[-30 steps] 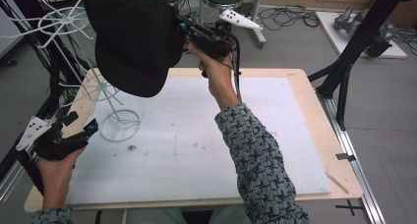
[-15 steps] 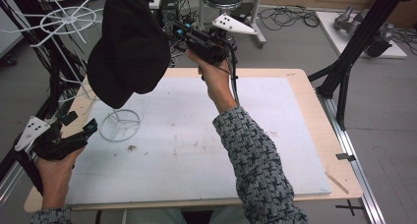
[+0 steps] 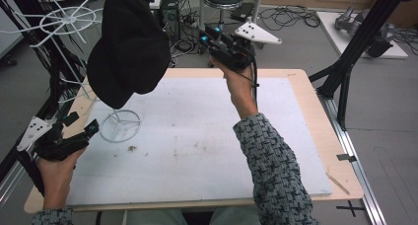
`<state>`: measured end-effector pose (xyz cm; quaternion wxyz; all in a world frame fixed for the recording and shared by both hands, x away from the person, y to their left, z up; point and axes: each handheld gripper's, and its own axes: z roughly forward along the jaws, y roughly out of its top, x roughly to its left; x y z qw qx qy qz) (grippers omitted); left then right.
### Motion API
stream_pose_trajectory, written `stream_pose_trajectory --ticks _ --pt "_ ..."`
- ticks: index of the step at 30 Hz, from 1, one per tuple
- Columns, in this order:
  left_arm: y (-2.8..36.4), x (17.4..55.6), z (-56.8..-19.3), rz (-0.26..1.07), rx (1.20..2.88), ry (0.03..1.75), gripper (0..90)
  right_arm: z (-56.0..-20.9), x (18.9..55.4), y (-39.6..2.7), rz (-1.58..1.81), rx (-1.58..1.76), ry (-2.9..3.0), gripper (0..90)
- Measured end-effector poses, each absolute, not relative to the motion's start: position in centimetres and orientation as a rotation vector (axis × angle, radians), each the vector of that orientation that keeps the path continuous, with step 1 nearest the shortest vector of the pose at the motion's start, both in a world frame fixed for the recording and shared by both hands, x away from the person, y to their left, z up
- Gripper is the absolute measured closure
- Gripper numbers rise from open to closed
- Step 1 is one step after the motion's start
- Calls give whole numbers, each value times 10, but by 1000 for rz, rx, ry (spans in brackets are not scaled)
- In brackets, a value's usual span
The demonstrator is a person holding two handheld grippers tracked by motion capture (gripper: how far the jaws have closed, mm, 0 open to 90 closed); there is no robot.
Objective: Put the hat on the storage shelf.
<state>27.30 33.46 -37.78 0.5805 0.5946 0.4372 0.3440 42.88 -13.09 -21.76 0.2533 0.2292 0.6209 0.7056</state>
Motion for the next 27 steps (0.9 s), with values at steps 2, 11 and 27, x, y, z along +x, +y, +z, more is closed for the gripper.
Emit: stream_pose_trajectory --ticks 2,11,27 --pt "333 274 -378 803 1392 1021 213 -220 427 -142 1880 643 1695 648" --pt "328 280 -381 790 1409 1016 212 -236 409 -197 1676 693 1638 490" --pt "325 280 -383 793 1421 1020 212 -265 371 -288 1536 907 1509 232"
